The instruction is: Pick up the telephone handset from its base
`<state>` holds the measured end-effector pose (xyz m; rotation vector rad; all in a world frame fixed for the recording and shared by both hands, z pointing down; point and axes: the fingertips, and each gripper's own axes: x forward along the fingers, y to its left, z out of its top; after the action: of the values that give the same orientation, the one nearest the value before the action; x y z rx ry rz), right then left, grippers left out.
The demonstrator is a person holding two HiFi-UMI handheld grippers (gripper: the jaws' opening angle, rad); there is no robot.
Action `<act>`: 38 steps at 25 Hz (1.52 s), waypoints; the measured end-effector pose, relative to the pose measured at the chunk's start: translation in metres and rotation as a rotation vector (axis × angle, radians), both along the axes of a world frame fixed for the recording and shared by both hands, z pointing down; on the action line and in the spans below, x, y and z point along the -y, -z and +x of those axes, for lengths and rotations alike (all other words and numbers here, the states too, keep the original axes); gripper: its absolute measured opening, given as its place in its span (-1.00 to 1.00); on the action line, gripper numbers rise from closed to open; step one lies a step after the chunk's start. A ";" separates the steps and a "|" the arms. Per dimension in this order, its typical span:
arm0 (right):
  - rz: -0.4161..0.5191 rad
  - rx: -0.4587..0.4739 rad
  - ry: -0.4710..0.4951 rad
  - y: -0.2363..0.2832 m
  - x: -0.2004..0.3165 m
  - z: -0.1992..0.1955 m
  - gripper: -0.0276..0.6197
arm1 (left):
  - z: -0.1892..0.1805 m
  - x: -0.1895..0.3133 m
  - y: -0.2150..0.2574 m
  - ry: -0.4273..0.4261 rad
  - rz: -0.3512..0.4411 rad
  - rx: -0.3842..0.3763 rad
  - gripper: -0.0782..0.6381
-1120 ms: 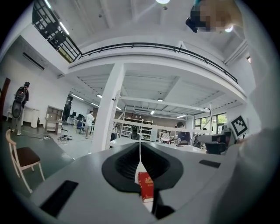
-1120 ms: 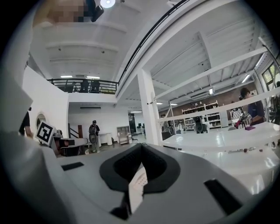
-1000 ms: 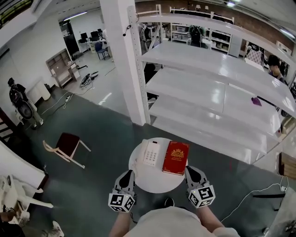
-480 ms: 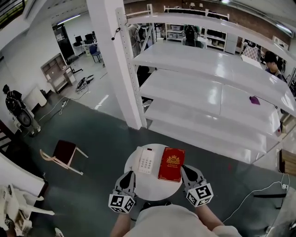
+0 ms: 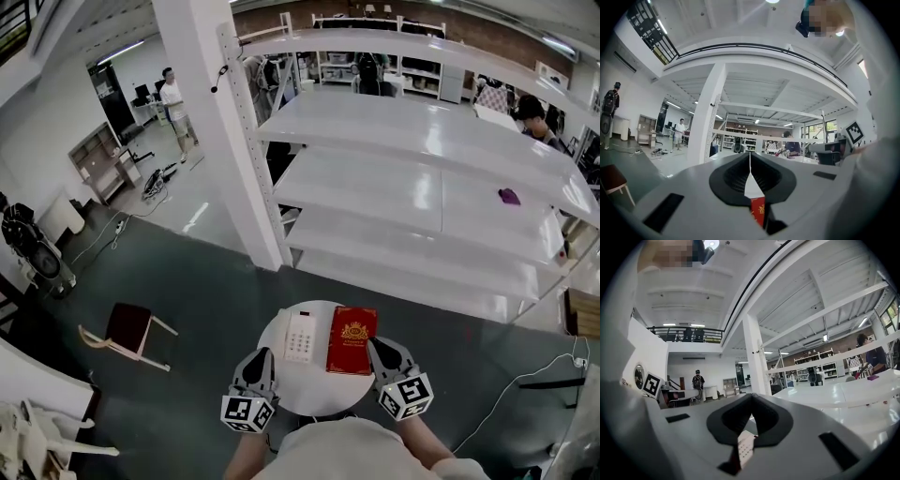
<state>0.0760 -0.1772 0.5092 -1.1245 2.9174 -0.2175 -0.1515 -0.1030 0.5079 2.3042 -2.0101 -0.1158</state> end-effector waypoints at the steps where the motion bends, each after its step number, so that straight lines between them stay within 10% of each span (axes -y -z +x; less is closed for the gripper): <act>1: -0.003 0.001 -0.007 0.000 0.000 -0.002 -0.89 | -0.004 0.001 0.001 0.000 0.004 -0.004 -0.72; 38: -0.062 -0.021 -0.043 -0.016 -0.004 -0.028 -0.89 | -0.029 0.015 -0.049 -0.065 -0.131 -0.011 -0.72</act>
<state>0.0477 -0.1736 0.5251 -1.2042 2.9203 -0.2990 -0.1809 -0.1177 0.5571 2.2799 -1.8750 0.0074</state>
